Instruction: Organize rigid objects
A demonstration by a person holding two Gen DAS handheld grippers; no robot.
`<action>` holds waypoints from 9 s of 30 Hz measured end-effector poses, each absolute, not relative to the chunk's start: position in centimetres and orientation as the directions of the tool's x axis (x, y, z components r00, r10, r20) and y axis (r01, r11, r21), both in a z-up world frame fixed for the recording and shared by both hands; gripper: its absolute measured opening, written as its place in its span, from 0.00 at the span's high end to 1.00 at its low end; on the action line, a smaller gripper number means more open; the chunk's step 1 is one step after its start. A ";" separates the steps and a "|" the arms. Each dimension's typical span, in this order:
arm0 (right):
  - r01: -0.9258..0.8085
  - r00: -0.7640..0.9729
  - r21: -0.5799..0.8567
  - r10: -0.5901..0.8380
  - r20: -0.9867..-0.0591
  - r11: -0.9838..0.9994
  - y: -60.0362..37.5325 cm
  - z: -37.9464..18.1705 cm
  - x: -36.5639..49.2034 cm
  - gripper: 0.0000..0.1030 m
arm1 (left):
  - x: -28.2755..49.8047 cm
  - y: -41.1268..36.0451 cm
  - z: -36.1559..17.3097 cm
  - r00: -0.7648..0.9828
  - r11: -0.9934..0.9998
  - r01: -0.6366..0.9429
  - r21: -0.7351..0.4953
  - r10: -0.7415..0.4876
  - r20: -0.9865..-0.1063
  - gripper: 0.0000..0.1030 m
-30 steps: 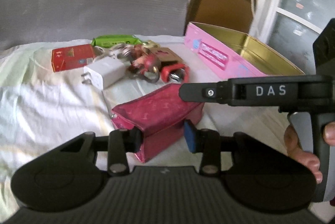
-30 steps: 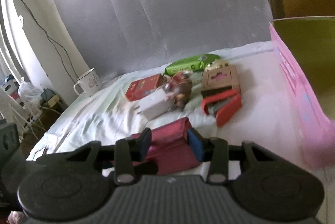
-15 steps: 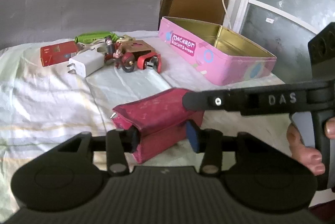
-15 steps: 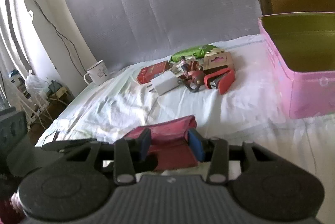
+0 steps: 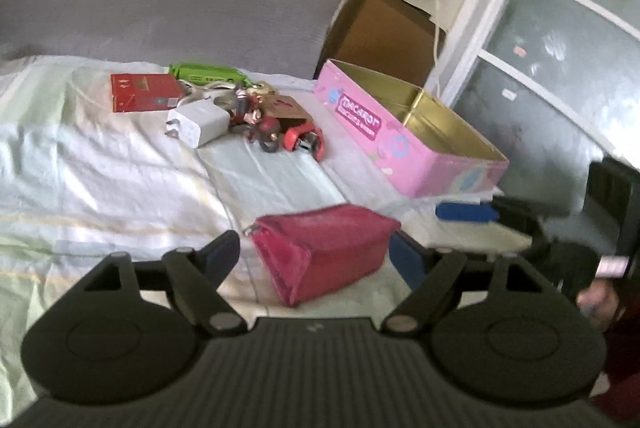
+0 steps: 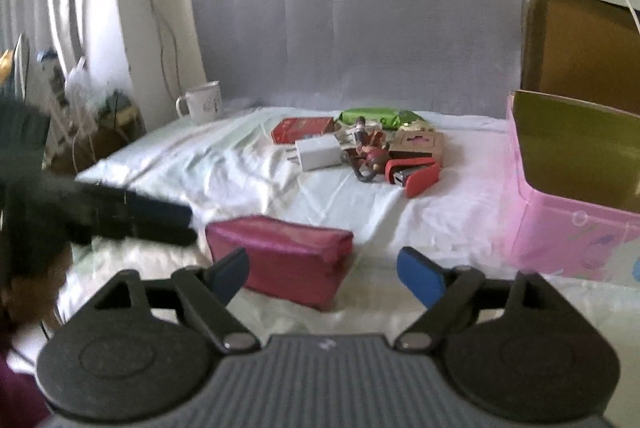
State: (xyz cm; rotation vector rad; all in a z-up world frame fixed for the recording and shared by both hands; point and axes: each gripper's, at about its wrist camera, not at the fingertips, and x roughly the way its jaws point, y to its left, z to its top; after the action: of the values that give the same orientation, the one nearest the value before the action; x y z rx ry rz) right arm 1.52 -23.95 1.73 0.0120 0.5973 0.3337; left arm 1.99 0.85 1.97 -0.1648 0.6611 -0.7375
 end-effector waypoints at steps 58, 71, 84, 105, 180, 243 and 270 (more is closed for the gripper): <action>0.085 0.841 -0.156 -0.155 -0.518 0.984 -42.2 1.4 7.9 0.24 | 10.2 -32.4 4.0 0.417 0.593 0.772 -0.229 -0.745 -0.521 0.21; 0.249 0.919 -0.092 -0.265 -0.292 0.964 -41.5 6.2 1.6 0.34 | 6.5 -17.5 5.4 0.648 0.745 0.659 -0.103 -0.632 -0.425 0.21; -0.298 0.862 -0.047 0.248 -0.442 0.953 -20.7 3.8 11.2 0.47 | 11.1 3.7 -0.8 0.818 0.991 0.134 0.012 -0.104 -0.566 0.21; -0.338 0.713 -0.080 0.200 -0.672 0.938 -12.2 -2.7 24.0 0.46 | 11.4 6.3 -1.8 0.818 0.978 0.130 -0.162 -0.198 -0.540 0.21; -0.392 0.692 0.086 0.355 -0.628 0.916 -14.0 -3.8 6.4 0.30 | 7.1 0.2 -2.0 0.574 0.777 0.494 -0.391 -0.629 -0.525 0.26; -0.199 0.862 0.010 0.180 -0.474 0.980 -22.1 0.5 3.8 0.53 | 5.4 -10.0 4.5 0.541 0.685 0.666 -0.295 -0.716 -0.441 0.34; 0.087 0.945 0.000 -0.083 -0.316 0.996 -35.0 3.6 1.9 0.53 | 6.7 -25.1 7.9 0.447 0.542 0.818 -0.194 -0.811 -0.378 0.34</action>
State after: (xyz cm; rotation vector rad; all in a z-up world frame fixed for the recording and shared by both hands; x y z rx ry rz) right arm 1.87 -35.00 3.65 0.0138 0.3208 -0.0867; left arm 6.73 -25.12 7.91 0.0180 0.4577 -1.0081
